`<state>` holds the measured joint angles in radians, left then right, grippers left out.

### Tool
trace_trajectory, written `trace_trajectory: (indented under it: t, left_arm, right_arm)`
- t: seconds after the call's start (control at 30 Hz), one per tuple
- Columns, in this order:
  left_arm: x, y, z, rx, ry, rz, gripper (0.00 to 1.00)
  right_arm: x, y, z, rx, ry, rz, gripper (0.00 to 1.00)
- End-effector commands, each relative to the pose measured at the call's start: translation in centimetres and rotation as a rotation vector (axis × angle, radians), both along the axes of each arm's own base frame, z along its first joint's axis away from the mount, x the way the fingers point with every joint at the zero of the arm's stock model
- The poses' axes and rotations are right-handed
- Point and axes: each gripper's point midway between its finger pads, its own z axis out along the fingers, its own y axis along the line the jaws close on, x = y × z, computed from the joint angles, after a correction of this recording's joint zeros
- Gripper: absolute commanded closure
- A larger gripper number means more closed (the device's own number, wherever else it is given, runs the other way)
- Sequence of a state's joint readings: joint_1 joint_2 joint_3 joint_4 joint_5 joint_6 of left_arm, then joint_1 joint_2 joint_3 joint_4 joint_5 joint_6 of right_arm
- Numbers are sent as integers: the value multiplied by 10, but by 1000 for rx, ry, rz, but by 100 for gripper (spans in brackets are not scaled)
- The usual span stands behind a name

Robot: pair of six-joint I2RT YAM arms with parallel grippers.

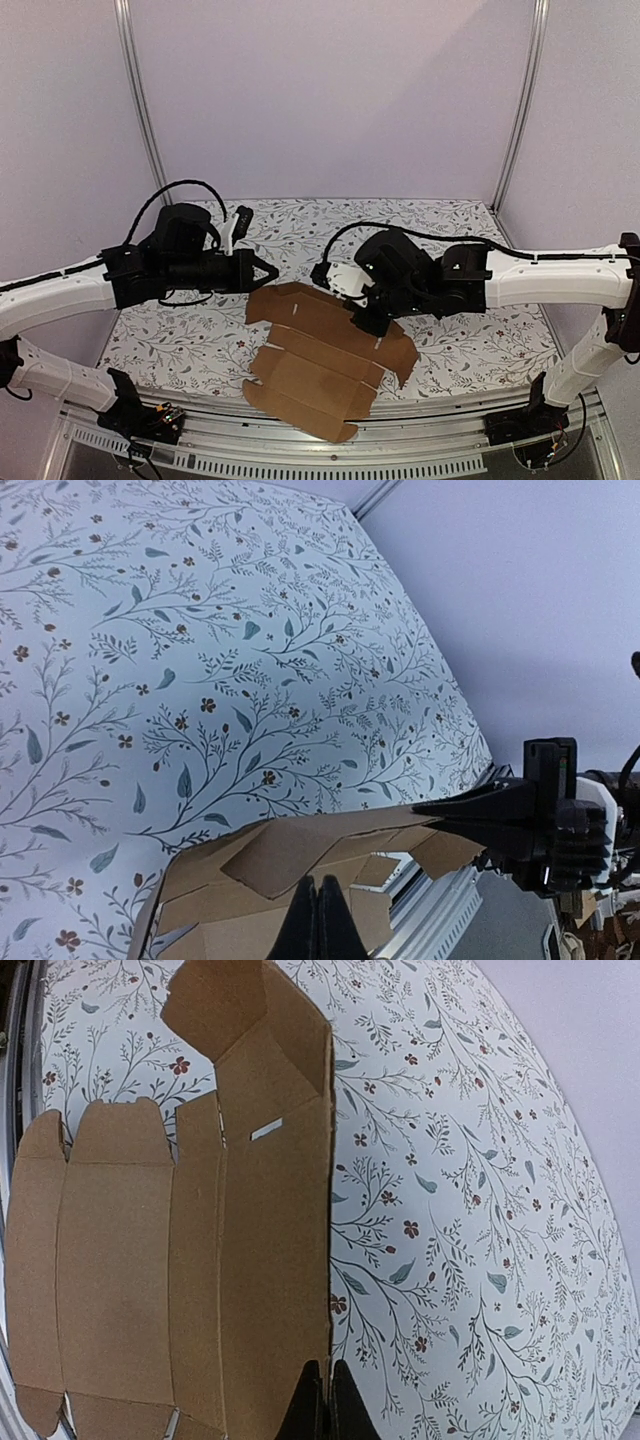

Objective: Fold the paper box

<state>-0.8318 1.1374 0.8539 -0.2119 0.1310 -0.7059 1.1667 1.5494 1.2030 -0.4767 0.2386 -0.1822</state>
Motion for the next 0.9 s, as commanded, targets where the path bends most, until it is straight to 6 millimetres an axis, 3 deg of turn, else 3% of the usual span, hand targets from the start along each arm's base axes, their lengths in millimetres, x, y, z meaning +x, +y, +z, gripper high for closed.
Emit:
trace_trajectory:
  t: [0.0, 0.4, 0.87]
  left_arm:
    - [0, -4, -8, 15, 67, -19, 100]
    - [10, 2, -38, 104, 96, 34, 100]
    - [-9, -35, -33, -6, 152, -112, 100]
  right_arm:
    - [3, -2, 17, 33, -73, -23, 100]
    - [2, 3, 22, 53, -83, -11, 100]
    - [5, 11, 18, 66, -77, -33, 100]
